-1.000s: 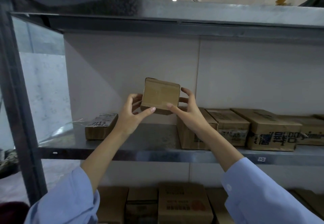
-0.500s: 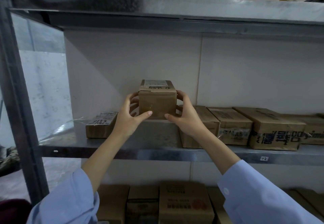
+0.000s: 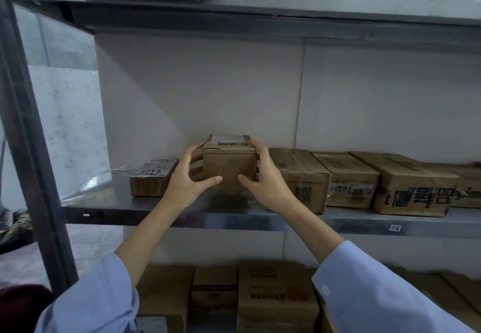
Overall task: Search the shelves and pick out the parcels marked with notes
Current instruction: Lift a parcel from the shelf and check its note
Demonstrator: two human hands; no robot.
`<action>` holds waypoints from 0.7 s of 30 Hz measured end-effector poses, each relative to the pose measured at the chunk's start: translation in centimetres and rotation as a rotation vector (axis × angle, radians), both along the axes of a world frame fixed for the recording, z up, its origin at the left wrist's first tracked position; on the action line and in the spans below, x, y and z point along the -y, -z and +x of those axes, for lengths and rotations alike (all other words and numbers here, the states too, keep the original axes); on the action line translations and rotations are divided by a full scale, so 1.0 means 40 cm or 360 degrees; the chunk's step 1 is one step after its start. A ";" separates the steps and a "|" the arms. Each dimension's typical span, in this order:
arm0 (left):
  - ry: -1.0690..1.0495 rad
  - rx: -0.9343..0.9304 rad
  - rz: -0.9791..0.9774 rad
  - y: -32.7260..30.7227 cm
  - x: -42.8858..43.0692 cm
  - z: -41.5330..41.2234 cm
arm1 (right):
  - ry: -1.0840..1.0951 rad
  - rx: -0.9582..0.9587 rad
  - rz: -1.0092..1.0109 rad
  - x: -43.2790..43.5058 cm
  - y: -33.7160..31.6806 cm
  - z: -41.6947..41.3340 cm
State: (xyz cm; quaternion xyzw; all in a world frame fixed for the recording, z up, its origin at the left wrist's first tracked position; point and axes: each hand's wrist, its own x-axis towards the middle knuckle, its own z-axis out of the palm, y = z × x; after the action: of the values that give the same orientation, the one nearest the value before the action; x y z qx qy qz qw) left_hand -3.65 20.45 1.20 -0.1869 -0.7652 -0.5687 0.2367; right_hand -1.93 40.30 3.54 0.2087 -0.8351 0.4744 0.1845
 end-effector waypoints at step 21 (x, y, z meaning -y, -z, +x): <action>-0.0042 -0.0002 -0.0282 0.060 -0.007 -0.012 | 0.0236 -0.0049 0.0048 0.004 0.039 0.010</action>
State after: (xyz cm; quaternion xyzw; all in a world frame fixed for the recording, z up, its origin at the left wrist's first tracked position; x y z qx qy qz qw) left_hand -4.14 20.73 -1.20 -0.1975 -0.8149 -0.4954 0.2271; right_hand -1.54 40.13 1.98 0.1562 -0.8523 0.4436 0.2289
